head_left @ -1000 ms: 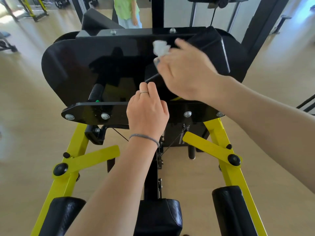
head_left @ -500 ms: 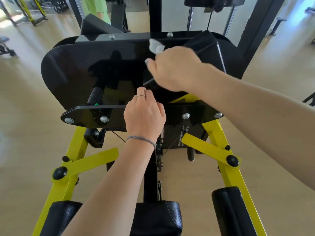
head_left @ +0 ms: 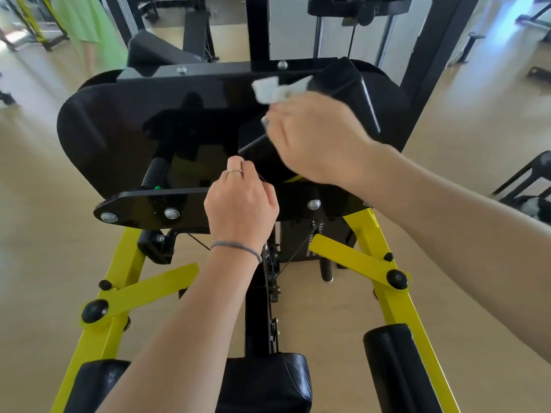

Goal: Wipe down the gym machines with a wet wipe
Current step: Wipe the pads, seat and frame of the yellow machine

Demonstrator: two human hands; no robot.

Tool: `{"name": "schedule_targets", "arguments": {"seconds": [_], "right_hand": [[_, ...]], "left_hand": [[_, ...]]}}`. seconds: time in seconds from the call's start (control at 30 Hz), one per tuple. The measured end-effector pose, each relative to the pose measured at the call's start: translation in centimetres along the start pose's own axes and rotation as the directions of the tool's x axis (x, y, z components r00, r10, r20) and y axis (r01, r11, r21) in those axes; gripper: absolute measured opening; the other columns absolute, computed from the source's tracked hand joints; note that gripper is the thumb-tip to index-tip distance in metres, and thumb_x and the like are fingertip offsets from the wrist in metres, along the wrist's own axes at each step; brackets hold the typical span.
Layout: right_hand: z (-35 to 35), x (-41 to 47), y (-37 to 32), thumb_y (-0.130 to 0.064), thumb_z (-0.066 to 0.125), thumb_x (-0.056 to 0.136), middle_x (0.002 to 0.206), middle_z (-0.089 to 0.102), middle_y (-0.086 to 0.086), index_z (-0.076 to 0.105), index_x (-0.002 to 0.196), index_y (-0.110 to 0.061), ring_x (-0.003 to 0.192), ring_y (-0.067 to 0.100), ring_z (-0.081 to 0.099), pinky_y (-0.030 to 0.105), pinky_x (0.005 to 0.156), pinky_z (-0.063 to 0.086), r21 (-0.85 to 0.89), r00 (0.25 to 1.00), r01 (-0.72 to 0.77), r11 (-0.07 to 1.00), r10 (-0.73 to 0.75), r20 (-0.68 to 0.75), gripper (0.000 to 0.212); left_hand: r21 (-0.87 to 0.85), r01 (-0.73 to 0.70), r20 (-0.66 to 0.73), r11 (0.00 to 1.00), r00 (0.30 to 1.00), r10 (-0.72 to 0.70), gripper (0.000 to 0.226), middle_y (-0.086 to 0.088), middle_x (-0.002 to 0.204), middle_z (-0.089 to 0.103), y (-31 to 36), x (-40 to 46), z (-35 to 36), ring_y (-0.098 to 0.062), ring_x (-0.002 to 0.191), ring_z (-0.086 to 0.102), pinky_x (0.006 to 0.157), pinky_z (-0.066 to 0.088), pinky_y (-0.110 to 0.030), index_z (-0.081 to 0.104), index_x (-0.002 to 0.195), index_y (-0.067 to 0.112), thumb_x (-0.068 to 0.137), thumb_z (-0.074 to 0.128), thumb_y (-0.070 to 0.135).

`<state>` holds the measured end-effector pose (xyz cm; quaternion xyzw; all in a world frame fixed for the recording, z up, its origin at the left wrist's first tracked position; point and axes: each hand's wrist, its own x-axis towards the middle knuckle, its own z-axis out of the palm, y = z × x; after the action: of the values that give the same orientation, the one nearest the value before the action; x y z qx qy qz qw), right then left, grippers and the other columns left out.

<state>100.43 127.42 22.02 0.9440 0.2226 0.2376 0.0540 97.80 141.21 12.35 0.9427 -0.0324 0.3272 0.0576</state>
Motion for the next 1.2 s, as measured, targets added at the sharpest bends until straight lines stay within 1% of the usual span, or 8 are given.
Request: {"name": "schedule_targets", "arguments": {"seconds": [0.3,0.47,0.53,0.63,0.77,0.87,0.97,1.2], "right_hand": [[-0.2,-2.6,6.5,-0.035,0.026,0.108,0.116,0.056,0.005,0.061,0.113,-0.009,0.104,0.016,0.049,0.025,0.087,0.034,0.362,0.881,-0.370,0.856,0.446,-0.156,0.043],[2.2,-4.3,5.9,-0.037,0.025,0.106,0.080,0.043,-0.013,0.050,0.089,-0.012,0.081,0.010,0.042,0.032,0.084,0.032,0.771,0.748,-0.461,0.440,0.660,0.070,0.039],[2.9,-5.9,4.7,-0.047,0.026,0.104,0.088,0.045,-0.023,0.059,0.106,-0.034,0.096,0.008,0.046,0.030,0.083,0.035,0.849,0.651,-0.477,0.227,0.741,0.168,0.035],[4.1,-7.9,3.3,-0.040,0.029,0.110,0.103,0.056,-0.015,0.064,0.118,-0.025,0.105,0.004,0.054,0.024,0.087,0.038,0.865,0.531,-0.501,0.017,0.796,0.292,0.039],[4.7,-7.6,1.6,-0.024,0.041,0.106,0.063,0.040,-0.007,0.041,0.068,-0.019,0.061,0.006,0.039,0.028,0.079,0.038,0.869,0.385,-0.293,-0.398,0.783,0.488,0.038],[3.9,-6.7,2.3,-0.018,0.046,0.104,0.089,0.063,0.015,0.063,0.117,0.010,0.088,0.022,0.063,0.030,0.097,0.045,0.716,0.354,0.066,-0.695,0.687,0.634,0.035],[3.3,-6.6,3.2,-0.017,0.046,0.103,0.132,0.061,0.026,0.037,0.150,0.007,0.129,0.033,0.058,0.028,0.105,0.044,0.602,0.366,0.210,-0.770,0.633,0.682,0.054],[2.2,-7.0,3.1,-0.022,0.049,0.104,0.148,0.053,0.019,0.058,0.113,-0.006,0.137,0.031,0.052,0.032,0.111,0.042,0.483,0.387,0.170,-0.859,0.509,0.769,0.020]], "left_hand": [[-0.016,0.012,0.004,1.000,1.000,-0.012,0.023,-0.005,0.099,0.063,0.1,-0.1,0.0,-0.019,0.066,0.059,0.053,0.032,-0.024,0.066,0.099,0.010,0.091,0.048,0.021],[-0.014,0.021,-0.006,1.000,1.000,-0.021,0.024,-0.005,0.101,0.064,0.1,-0.2,0.2,-0.021,0.068,0.060,0.053,0.032,-0.025,0.068,0.100,0.009,0.089,0.049,0.020],[-0.023,0.024,-0.021,0.999,0.999,-0.025,0.024,-0.005,0.101,0.065,0.1,-0.2,0.2,-0.021,0.068,0.061,0.053,0.031,-0.024,0.069,0.100,0.009,0.088,0.050,0.019],[-0.040,0.014,-0.033,0.999,0.999,-0.016,0.024,-0.005,0.099,0.064,0.2,-0.2,0.1,-0.020,0.067,0.060,0.052,0.030,-0.024,0.069,0.098,0.009,0.089,0.048,0.019],[-0.038,0.020,-0.032,0.999,0.999,-0.021,0.025,-0.004,0.098,0.063,0.1,-0.2,0.1,-0.019,0.065,0.058,0.052,0.029,-0.025,0.068,0.097,0.010,0.090,0.046,0.020],[-0.032,0.012,-0.028,0.999,1.000,-0.013,0.025,-0.002,0.098,0.063,0.0,-0.2,0.2,-0.018,0.066,0.058,0.050,0.031,-0.025,0.068,0.096,0.010,0.089,0.045,0.020],[-0.033,0.022,-0.023,0.999,0.999,-0.023,0.026,-0.003,0.098,0.063,0.0,-0.1,0.3,-0.019,0.066,0.058,0.050,0.031,-0.025,0.068,0.097,0.010,0.089,0.046,0.020],[-0.035,0.026,-0.031,0.999,0.999,-0.027,0.025,-0.001,0.096,0.062,0.0,-0.2,0.5,-0.018,0.066,0.057,0.051,0.030,-0.025,0.068,0.095,0.012,0.089,0.046,0.020]]}}
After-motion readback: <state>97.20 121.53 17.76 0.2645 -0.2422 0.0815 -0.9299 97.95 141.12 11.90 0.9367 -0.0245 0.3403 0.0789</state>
